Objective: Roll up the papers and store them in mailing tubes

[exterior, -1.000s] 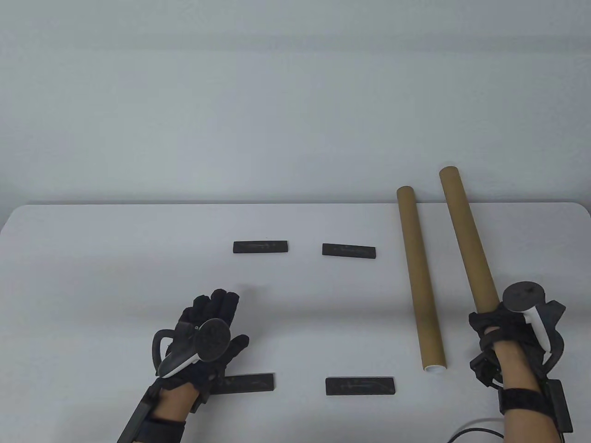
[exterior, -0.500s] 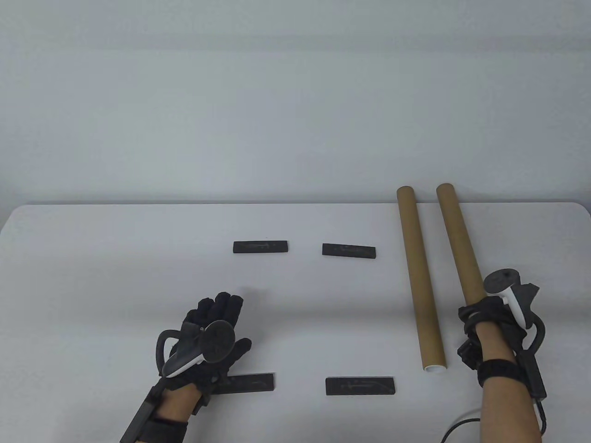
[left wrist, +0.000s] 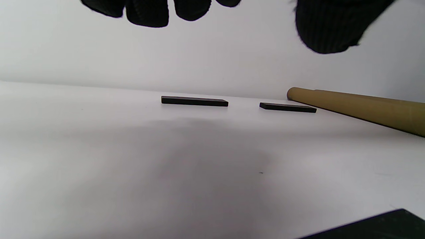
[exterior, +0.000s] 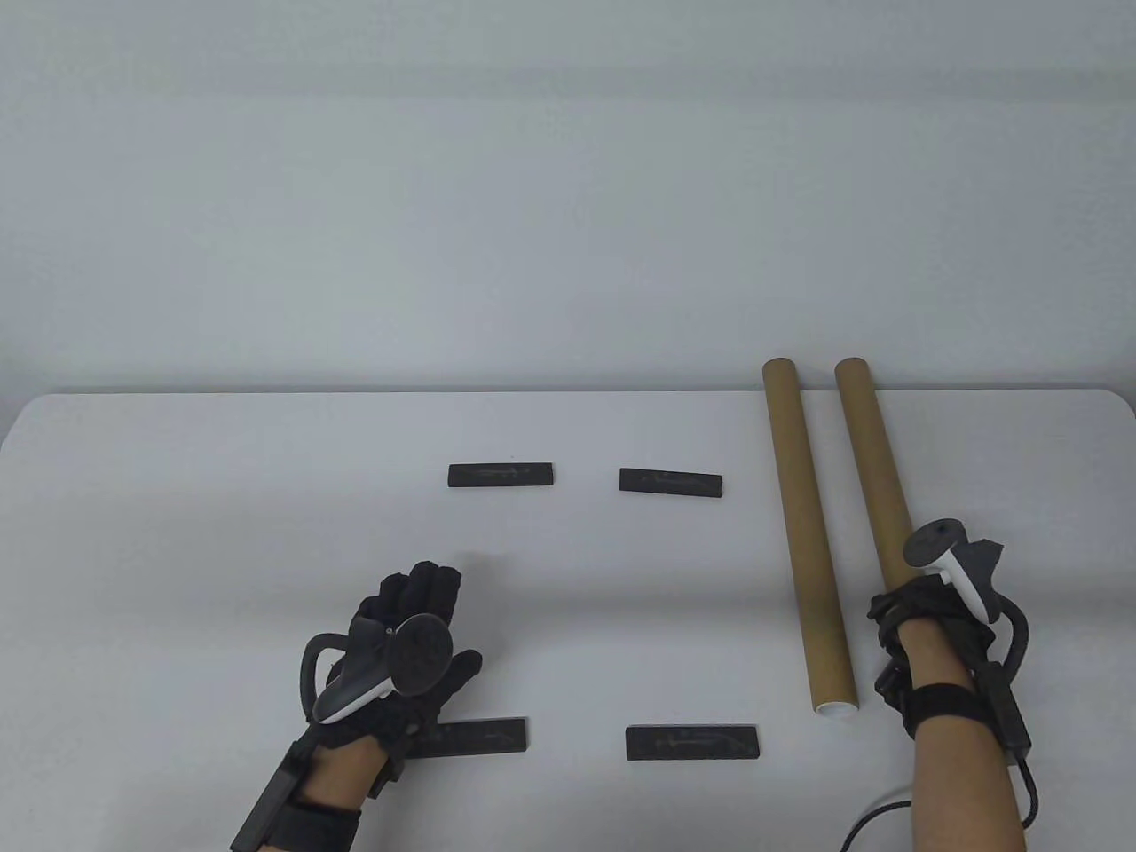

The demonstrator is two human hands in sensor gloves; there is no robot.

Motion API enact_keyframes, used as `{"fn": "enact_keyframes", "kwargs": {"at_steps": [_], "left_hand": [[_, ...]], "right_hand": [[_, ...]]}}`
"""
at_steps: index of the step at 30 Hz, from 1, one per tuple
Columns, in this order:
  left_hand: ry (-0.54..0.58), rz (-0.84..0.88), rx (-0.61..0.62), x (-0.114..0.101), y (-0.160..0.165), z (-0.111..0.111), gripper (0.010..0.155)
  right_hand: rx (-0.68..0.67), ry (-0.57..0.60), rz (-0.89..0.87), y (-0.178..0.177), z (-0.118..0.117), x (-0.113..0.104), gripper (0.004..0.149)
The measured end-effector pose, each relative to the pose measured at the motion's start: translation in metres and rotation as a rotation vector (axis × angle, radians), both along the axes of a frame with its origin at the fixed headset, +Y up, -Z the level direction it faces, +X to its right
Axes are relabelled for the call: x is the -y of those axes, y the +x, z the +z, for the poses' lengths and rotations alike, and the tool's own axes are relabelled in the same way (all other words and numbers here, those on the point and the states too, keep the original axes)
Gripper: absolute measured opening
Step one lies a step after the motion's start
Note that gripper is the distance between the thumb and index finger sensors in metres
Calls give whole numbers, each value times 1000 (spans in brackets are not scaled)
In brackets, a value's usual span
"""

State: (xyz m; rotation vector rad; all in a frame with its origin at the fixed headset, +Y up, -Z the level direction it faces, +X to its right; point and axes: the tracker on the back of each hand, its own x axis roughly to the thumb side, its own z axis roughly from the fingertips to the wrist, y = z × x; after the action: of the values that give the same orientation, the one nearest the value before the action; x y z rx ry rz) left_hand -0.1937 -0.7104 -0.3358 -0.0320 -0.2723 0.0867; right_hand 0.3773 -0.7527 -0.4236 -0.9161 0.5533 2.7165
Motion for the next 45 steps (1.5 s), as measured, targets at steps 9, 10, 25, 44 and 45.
{"fn": "enact_keyframes", "kwargs": {"at_steps": [9, 10, 25, 44, 45], "left_hand": [[12, 4, 2, -1, 1, 2, 95], [17, 7, 4, -1, 1, 1, 95], [34, 15, 39, -5, 7, 4, 95], [153, 54, 104, -28, 1, 19, 93], [161, 61, 108, -31, 2, 20, 94]], "right_hand": [[-17, -34, 107, -4, -3, 5, 85], [-21, -36, 109, -5, -3, 5, 86], [-239, 249, 120, -34, 32, -83, 96], [-965, 898, 111, -168, 137, -76, 93], [-964, 914, 92, -169, 138, -77, 93]]}}
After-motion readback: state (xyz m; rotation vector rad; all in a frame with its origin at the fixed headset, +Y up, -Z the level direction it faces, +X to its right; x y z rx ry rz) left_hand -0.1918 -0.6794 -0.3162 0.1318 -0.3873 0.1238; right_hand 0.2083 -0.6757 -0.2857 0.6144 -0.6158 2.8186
